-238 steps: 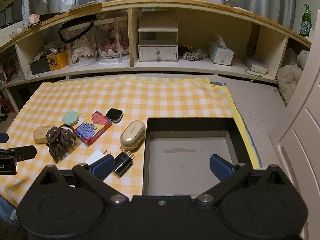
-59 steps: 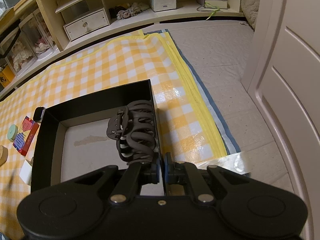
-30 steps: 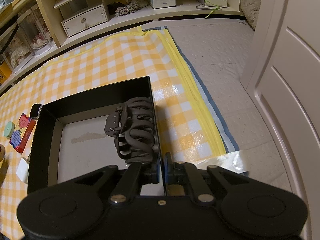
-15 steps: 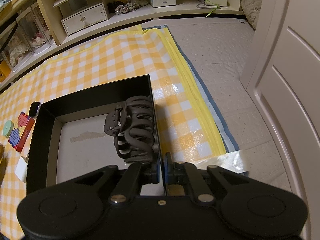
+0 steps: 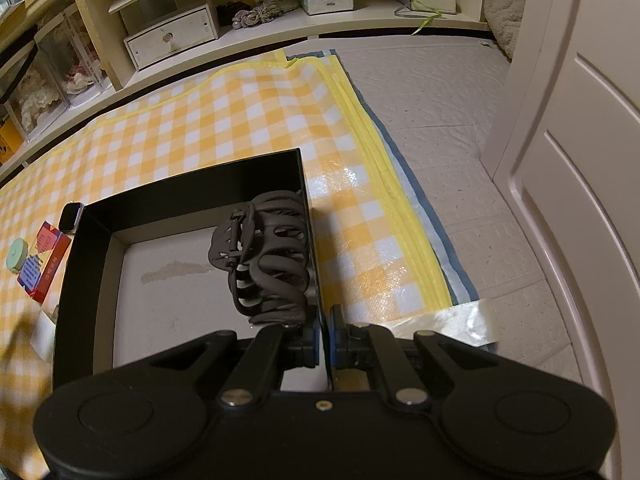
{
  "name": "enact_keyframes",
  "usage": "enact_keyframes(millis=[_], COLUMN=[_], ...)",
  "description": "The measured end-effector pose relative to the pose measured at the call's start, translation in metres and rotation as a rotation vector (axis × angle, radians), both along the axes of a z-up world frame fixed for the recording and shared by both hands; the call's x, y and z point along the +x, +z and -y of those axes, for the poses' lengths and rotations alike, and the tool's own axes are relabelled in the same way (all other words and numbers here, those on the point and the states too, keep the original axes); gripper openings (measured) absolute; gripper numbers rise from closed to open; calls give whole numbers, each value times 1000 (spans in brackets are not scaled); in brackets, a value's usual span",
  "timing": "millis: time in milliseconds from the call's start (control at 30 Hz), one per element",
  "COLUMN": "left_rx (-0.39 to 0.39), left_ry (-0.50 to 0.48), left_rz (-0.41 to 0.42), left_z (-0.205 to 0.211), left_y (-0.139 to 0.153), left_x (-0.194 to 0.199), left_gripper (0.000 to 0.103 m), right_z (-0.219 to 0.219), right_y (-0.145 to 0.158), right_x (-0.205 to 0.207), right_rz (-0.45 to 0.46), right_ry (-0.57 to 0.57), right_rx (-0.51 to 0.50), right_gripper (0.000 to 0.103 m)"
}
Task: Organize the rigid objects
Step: 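Grasp the wooden block with the left tool and lift it over the box, then lower the wooden block into the box and open the left tool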
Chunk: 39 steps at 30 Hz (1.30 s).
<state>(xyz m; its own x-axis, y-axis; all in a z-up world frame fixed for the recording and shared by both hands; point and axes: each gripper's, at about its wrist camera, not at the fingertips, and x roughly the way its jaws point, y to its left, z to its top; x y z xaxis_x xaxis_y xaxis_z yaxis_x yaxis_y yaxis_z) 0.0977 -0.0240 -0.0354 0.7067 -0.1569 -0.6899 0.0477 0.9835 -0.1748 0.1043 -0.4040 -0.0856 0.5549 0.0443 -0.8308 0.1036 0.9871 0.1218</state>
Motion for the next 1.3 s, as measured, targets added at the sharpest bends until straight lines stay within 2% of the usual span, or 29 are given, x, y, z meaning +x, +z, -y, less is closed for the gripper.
enact_keyframes(millis=[233, 433, 567, 767, 967, 1167, 1300], left_rx=[-90, -154, -195, -257, -275, -325, -354], left_ry=[-196, -284, -286, -256, -252, -236, -257], left_rz=[-29, -67, -121, -180, -199, -217, -214], left_z=[81, 144, 174, 197, 213, 219, 219], left_y=[10, 0, -17, -41, -53, -64, -65], left_x=[-14, -19, -22, -26, -23, -20, -20], left_gripper=[93, 93, 93, 93, 93, 93, 100], right_z=[0, 5, 6, 7, 9, 11, 12], right_y=[0, 0, 1, 1, 0, -1, -1], right_x=[0, 1, 2, 2, 1, 2, 1], right_rz=[-3, -15, -25, -24, -22, -21, -19], right_ry=[-3, -14, -24, -28, -32, -35, -37], right_rx=[12, 41, 57, 76, 96, 105, 115], right_gripper=[5, 6, 6, 7, 7, 8, 8])
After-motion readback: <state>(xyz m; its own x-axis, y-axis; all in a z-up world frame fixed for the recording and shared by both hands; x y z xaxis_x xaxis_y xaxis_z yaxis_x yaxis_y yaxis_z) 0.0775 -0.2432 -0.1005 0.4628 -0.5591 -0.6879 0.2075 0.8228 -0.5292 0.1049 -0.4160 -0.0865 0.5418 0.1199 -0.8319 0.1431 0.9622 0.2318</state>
